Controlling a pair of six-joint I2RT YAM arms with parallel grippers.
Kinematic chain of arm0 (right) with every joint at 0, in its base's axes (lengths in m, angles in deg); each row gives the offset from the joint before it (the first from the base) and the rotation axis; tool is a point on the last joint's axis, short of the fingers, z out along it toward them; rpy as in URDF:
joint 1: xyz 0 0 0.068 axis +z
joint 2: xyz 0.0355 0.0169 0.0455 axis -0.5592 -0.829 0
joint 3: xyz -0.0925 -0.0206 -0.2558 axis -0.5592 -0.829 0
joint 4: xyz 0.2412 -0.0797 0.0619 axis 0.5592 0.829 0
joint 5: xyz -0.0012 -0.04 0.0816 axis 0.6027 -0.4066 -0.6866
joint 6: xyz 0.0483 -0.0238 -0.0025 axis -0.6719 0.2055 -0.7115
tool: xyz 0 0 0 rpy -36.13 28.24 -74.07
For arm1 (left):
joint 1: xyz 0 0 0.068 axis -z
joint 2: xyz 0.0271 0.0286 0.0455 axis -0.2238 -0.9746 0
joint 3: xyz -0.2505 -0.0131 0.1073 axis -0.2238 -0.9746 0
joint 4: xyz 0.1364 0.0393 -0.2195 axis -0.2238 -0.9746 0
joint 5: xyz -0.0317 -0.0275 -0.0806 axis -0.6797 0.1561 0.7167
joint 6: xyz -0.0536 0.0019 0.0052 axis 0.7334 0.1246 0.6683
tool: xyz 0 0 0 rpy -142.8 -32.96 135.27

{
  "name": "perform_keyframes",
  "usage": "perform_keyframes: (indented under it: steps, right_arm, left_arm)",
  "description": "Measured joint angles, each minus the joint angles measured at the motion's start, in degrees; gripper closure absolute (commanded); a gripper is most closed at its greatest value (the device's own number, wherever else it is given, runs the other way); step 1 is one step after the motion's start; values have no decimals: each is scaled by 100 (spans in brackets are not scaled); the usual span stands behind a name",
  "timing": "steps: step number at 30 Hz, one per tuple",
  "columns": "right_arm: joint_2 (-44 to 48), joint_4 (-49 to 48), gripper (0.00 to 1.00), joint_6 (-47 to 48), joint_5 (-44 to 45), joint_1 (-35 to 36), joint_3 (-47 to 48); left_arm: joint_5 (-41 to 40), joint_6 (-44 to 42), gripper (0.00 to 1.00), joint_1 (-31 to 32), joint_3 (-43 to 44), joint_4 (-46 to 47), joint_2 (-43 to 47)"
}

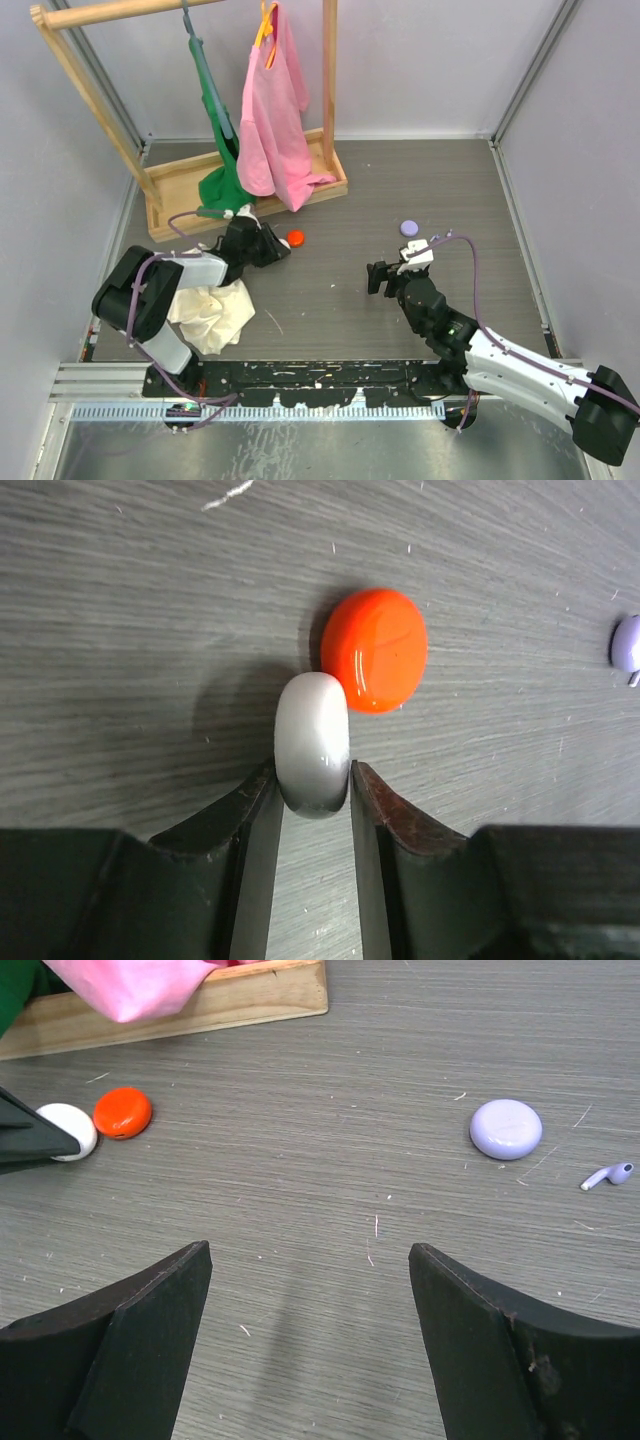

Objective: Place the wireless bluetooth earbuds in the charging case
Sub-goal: Place the charging case at the center of the board.

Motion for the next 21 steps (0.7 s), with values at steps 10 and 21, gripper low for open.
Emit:
perform_keyframes:
  steps: [10,21]
  right_arm:
    - [-37,-7,15,-2,66,0,0]
    - [-234,-31,13,-2,87,0,0]
  left_arm:
    - [463,540,38,-262,37,306,-140]
    - [-85,337,26,-278,-24,-693,540]
